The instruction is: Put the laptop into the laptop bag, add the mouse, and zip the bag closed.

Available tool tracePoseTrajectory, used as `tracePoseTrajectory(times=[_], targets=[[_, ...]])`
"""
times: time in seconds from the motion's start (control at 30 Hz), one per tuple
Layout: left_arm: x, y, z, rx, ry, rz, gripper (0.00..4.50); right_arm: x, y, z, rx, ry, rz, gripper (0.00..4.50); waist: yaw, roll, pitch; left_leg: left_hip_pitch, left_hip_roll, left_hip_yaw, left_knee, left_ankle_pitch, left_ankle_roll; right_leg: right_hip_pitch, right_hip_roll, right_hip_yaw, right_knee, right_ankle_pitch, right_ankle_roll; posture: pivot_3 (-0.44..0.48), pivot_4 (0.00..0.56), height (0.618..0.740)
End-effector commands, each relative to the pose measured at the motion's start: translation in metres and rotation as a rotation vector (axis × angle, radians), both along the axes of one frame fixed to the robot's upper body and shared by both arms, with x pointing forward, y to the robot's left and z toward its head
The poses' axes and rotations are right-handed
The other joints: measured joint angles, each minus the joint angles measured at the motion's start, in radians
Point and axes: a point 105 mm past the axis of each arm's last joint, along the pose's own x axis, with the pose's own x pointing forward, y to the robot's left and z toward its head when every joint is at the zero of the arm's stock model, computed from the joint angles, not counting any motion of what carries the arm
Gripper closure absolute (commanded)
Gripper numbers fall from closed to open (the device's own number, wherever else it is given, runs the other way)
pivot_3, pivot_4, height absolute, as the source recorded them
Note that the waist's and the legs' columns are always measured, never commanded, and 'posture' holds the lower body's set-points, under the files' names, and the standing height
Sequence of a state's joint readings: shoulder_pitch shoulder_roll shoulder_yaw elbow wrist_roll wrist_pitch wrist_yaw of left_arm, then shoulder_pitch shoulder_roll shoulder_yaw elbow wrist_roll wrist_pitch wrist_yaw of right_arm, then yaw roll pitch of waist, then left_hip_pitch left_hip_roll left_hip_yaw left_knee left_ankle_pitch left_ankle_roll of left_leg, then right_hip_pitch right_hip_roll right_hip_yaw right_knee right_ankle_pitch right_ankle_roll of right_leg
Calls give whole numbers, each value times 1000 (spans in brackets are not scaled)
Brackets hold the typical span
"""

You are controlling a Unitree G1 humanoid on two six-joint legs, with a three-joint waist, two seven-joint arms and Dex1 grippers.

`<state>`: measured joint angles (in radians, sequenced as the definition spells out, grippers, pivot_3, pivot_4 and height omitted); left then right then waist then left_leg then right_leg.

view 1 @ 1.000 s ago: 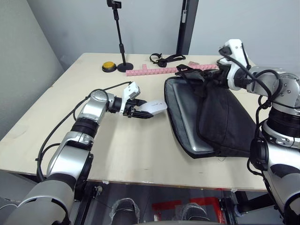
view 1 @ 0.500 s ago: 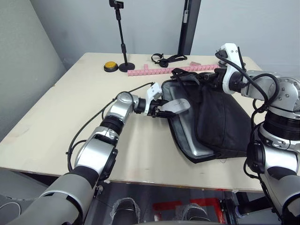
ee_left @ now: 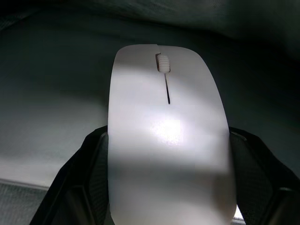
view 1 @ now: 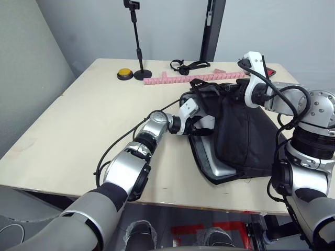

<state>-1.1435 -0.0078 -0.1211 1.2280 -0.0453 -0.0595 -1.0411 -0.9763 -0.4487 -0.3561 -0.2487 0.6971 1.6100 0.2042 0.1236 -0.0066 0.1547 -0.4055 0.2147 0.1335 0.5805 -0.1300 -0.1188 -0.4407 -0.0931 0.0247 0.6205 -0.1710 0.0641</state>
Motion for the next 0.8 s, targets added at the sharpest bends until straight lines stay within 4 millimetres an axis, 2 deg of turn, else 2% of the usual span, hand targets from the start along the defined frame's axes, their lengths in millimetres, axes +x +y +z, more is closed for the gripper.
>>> tracePoseTrajectory(times=[0.03,0.2,0.33,0.37,0.43,0.63,0.73,0.8], targets=[[1,-14,13,-8,-48,-4,1655,-13,6,27,25,-120,40,4490,0,0,0,0,0,0,0,0,0,0,0,0,0,0,0,0,150,739],[-2,-27,19,-41,-40,-10,1655,-13,9,26,32,-120,42,4490,-2,0,0,0,0,0,0,0,0,0,0,0,-1,0,0,0,150,739],[0,-26,15,-56,-3,28,1655,-14,8,25,31,-115,36,4490,-4,0,0,0,0,0,-1,0,0,0,0,0,-1,0,0,0,150,739],[0,-24,14,-62,9,25,590,-14,7,24,32,-113,33,4500,-3,0,0,0,0,0,-1,0,0,0,0,0,-1,0,0,0,150,739],[1,-19,12,-60,11,26,68,-13,6,23,30,-109,28,4500,-3,0,0,0,0,0,-1,0,0,0,0,0,-1,0,0,0,150,739],[7,-1,11,-35,-23,48,68,-13,4,22,29,-99,23,4500,-1,0,0,0,0,0,-1,0,0,0,0,0,-1,0,0,0,150,739],[9,24,16,-19,-34,7,68,-12,4,22,29,-93,29,4500,-3,0,0,0,0,0,-1,0,0,0,0,0,-2,0,0,0,150,739],[8,33,20,-14,-38,-17,68,-12,3,22,29,-90,30,4500,-6,0,0,0,0,0,-2,0,0,0,0,0,-2,0,0,0,150,739]])
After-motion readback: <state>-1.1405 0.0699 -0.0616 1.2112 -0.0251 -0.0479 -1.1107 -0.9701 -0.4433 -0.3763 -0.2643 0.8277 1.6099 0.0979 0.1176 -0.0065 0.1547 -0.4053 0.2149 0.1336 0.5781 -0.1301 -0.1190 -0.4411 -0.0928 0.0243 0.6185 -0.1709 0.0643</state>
